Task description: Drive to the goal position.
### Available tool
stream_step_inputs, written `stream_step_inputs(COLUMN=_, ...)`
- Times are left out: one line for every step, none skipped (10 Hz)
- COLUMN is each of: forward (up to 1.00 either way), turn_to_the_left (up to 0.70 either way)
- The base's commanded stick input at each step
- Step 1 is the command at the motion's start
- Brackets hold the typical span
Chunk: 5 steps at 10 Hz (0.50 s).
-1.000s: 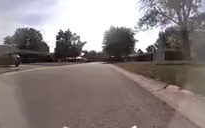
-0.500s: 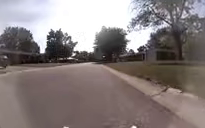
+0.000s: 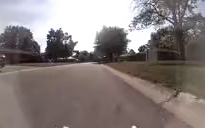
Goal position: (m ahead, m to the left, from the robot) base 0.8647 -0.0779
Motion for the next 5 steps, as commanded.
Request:
stream_step_inputs(forward=0.69, turn_to_the_left=0.03)
stream_step_inputs(forward=0.69, turn_to_the_left=0.03)
stream_step_inputs(forward=0.69, turn_to_the_left=0.03)
stream_step_inputs(forward=0.69, turn_to_the_left=0.03)
stream_step_inputs(forward=0.69, turn_to_the_left=0.03)
